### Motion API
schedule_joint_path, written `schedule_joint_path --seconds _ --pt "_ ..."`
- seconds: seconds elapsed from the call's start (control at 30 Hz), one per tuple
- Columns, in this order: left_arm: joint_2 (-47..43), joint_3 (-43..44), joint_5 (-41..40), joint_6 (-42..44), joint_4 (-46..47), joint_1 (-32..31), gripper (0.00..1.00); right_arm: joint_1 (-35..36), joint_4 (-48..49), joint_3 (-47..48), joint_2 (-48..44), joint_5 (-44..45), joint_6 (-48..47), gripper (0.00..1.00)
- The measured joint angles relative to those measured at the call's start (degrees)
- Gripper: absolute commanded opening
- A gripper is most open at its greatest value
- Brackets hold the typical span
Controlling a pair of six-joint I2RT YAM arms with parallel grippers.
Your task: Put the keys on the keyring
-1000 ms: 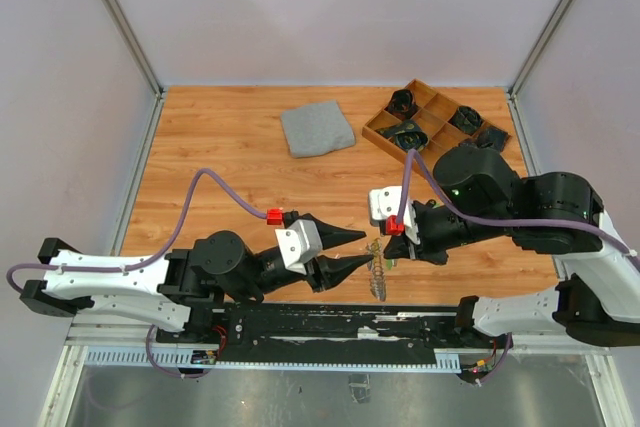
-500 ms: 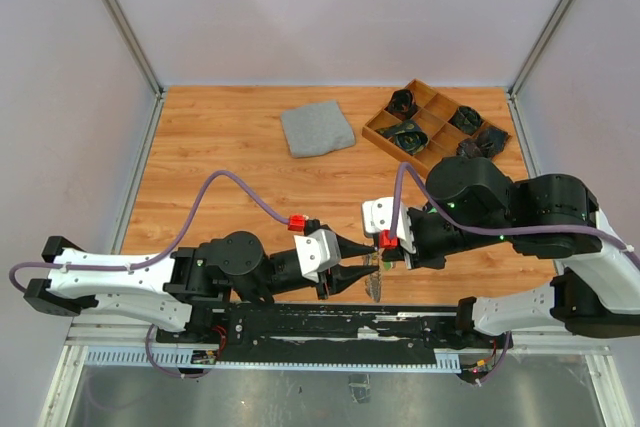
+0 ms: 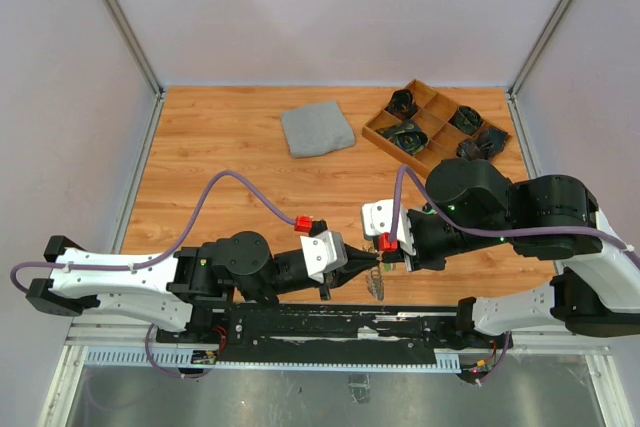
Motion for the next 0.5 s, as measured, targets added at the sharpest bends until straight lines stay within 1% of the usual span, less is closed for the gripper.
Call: schedule_joint_path --seconds 0.07,0.2,0.3,0.4,0.43,0.47,0.5 --pt "0.0 0.0 0.1 0.0 0.0 0.1 0.01 0.2 0.0 0.0 0.0 0.3 0.0 0.0" --pt "0.1 0.0 0.3 0.2 -0.1 0.4 0.01 0.2 0.0 0.0 0.0 0.7 0.0 0.01" --pt "0.2 0.1 0.3 0.2 -0.1 0.6 0.01 0.2 0.0 0.0 0.0 0.9 0.0 0.04" --pt "0.3 0.1 0.3 0.6 0.0 0.8 0.0 0.2 0.1 0.0 0.0 1.5 0.0 0.14" --pt "0.3 0.1 0.1 0.6 0.1 0.9 0.01 0.2 0.5 0.0 0.0 1.8 0.1 0.19" --pt "0.3 0.1 -0.2 0.7 0.0 1.0 0.01 0.2 1.6 0.0 -0.1 2.2 0.1 0.27" --pt "0.3 -0.1 -0.7 0.8 0.2 1.2 0.0 0.2 2.6 0.0 -0.2 2.6 0.4 0.31"
